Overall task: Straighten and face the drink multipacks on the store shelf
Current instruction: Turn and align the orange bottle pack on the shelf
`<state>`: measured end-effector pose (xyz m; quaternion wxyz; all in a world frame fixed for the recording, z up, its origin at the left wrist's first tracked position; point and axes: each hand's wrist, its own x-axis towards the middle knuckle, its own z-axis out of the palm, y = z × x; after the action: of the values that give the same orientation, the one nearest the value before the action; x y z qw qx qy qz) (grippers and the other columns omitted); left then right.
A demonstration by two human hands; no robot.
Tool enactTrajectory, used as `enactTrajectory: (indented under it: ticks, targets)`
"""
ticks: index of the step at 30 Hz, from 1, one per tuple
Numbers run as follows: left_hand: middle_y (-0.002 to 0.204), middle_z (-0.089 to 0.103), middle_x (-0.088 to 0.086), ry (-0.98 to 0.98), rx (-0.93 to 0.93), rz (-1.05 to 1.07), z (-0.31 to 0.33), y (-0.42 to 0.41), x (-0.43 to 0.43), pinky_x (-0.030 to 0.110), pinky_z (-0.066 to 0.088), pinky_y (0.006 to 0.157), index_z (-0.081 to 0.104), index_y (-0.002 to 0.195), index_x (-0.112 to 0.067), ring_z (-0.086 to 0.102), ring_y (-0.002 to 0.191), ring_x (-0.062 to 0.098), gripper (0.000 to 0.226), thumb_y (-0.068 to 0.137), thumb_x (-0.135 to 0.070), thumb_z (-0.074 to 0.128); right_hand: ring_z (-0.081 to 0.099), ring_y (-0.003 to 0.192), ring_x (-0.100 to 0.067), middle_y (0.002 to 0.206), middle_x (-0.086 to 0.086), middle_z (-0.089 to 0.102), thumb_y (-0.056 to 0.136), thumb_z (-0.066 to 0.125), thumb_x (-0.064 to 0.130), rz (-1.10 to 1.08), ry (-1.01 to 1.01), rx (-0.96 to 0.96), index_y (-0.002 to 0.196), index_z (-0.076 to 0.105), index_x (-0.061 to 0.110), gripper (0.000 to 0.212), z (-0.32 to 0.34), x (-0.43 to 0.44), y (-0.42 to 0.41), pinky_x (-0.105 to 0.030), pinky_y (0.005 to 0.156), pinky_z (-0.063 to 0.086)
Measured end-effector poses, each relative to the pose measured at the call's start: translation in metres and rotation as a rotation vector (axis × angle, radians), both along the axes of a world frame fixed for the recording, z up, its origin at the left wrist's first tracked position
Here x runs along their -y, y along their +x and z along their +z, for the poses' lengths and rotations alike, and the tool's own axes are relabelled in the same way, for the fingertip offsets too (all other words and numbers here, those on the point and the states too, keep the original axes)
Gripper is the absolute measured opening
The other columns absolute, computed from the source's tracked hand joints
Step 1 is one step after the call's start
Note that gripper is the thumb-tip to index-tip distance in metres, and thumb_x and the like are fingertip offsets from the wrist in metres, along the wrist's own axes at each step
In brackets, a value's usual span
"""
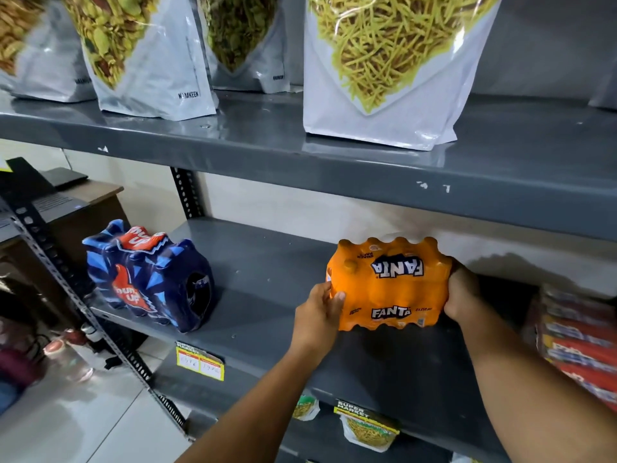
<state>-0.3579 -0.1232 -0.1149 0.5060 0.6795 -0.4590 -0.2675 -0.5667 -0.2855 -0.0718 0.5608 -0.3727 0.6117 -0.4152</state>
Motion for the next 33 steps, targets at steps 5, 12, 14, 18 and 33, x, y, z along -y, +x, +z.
enactTrajectory:
  ticks: [5, 12, 14, 18, 33]
  targets:
    - [0.123, 0.065, -0.003, -0.019, -0.035, 0.008, -0.001, 0.001, -0.012, 0.034, 0.056, 0.089, 0.048, 0.135, -0.024, 0.064, 0.106, 0.014, 0.051, 0.095, -0.055, 0.044, 0.069, 0.079, -0.032, 0.083, -0.012, 0.074, 0.096, 0.047, 0.03, 0.012, -0.047, 0.011, 0.086, 0.066, 0.024, 0.023, -0.016, -0.018, -0.007, -0.043, 0.065, 0.056]
    - [0.101, 0.073, -0.011, -0.087, -0.327, 0.01, 0.003, 0.02, -0.022, 0.016, 0.056, 0.071, 0.06, 0.122, -0.025, 0.072, 0.091, 0.002, 0.025, 0.102, -0.028, 0.046, 0.07, 0.09, -0.029, 0.1, -0.011, 0.073, 0.095, 0.04, 0.05, 0.092, -0.192, 0.033, 0.1, 0.068, 0.028, 0.036, -0.044, -0.077, -0.004, -0.044, 0.077, 0.056]
    - [0.09, 0.076, -0.01, -0.078, -0.379, 0.062, 0.001, 0.021, -0.027, 0.017, 0.056, 0.07, 0.066, 0.113, -0.024, 0.072, 0.086, 0.004, 0.024, 0.102, -0.027, 0.044, 0.068, 0.093, -0.029, 0.102, -0.012, 0.072, 0.092, 0.039, 0.058, 0.093, -0.223, 0.033, 0.097, 0.07, 0.029, 0.043, -0.049, -0.092, -0.001, -0.043, 0.081, 0.054]
    - [0.09, 0.077, -0.008, -0.065, -0.428, 0.104, -0.005, 0.021, -0.041, 0.009, 0.053, 0.063, 0.066, 0.111, -0.022, 0.072, 0.082, -0.002, 0.027, 0.102, -0.031, 0.042, 0.065, 0.101, -0.032, 0.117, -0.015, 0.067, 0.085, 0.038, 0.064, 0.046, -0.232, -0.008, 0.113, 0.065, 0.024, 0.056, -0.056, -0.112, 0.003, -0.051, 0.092, 0.051]
    - [0.106, 0.075, 0.01, 0.0, -0.338, 0.025, -0.003, 0.037, -0.09, 0.047, 0.054, 0.094, 0.067, 0.117, -0.014, 0.07, 0.102, 0.026, 0.043, 0.101, -0.044, 0.04, 0.068, 0.087, -0.026, 0.087, 0.0, 0.073, 0.087, 0.045, 0.048, -0.087, -0.273, 0.153, 0.077, 0.073, 0.039, 0.031, -0.07, -0.157, 0.026, -0.04, 0.077, 0.053]
